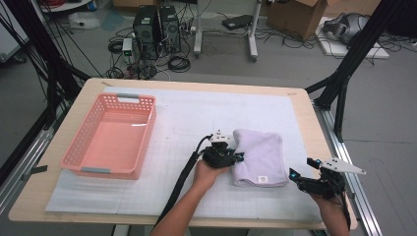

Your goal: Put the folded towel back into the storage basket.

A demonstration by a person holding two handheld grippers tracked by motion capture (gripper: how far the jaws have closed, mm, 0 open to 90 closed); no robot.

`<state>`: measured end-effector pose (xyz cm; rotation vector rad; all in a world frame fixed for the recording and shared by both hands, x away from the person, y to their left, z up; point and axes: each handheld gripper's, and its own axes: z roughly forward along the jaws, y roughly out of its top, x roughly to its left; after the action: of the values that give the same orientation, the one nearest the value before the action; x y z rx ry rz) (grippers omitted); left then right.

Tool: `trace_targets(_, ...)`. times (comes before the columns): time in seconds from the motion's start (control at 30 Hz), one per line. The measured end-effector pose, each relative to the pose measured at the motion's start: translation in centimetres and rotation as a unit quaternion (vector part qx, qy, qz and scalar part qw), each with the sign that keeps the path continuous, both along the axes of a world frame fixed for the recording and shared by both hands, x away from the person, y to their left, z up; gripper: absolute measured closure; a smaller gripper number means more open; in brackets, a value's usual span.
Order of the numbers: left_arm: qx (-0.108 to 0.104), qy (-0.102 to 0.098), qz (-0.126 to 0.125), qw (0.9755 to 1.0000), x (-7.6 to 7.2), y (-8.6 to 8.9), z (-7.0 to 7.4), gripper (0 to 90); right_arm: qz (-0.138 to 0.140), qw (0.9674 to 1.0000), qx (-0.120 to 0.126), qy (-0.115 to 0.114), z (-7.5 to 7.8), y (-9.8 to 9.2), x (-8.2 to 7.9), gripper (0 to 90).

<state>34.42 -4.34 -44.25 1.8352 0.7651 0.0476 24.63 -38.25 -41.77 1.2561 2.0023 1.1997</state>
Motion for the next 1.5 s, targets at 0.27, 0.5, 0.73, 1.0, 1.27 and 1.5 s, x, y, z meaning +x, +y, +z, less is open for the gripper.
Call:
trace_targets(0.27, -0.020, -0.072, -0.024, 0.9969, -1.4, 1.3, 2.3, 74.5, 0.000, 1.0000, -0.001, 0.000, 0.1, 0.1, -0.1, 17.0)
trace_targets(0.5, -0.020, -0.106, -0.044, 0.9932, -2.0, 3.3, 4.3, 74.9, 0.002, 1.0000, -0.002, 0.003, 0.1, 0.5, 0.0, 17.0)
trace_targets(0.73, -0.030, -0.130, -0.054, 0.9896, -1.9, 5.7, 6.5, 75.2, 0.003, 1.0000, -0.003, 0.001, 0.1, 0.8, 0.2, 17.0)
trace_targets(1.0, -0.045, -0.161, -0.067, 0.9837, -2.2, 7.5, 8.3, 75.4, 0.005, 1.0000, 0.000, -0.003, 0.3, 0.9, 0.2, 17.0)
trace_targets(1.27, -0.057, -0.176, -0.074, 0.9800, -2.4, 9.5, 10.1, 75.4, 0.007, 1.0000, 0.001, -0.004, 0.3, 1.2, 0.4, 17.0)
trace_targets(1.5, -0.060, -0.190, -0.074, 0.9771, -2.5, 11.0, 11.2, 75.4, 0.004, 1.0000, 0.004, -0.007, 0.5, 1.2, 0.5, 17.0)
